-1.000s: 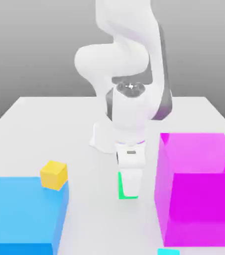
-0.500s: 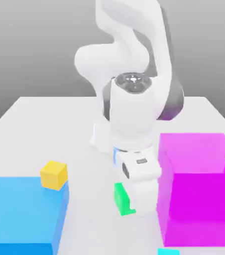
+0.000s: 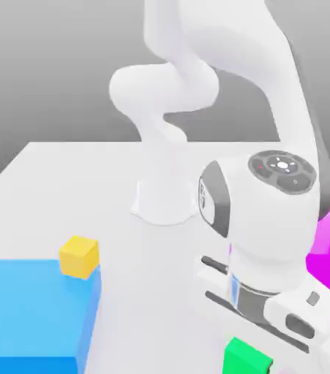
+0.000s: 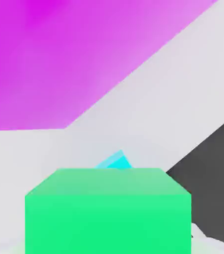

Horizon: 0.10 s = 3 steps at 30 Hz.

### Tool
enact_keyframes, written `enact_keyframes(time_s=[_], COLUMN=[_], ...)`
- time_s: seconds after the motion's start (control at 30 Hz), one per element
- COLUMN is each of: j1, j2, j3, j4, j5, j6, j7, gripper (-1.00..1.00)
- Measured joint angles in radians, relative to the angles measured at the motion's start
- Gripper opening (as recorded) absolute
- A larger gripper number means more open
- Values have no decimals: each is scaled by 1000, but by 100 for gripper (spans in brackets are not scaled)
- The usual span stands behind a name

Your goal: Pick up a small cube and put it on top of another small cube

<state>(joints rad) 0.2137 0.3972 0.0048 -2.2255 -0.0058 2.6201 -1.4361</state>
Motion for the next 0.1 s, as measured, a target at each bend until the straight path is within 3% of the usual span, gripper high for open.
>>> enact_keyframes(time_s=[0.1], j1=[0], j2=[17], j3=[1], j4=[2], j5=[0], j6=[17], j7=[-1], gripper=[100])
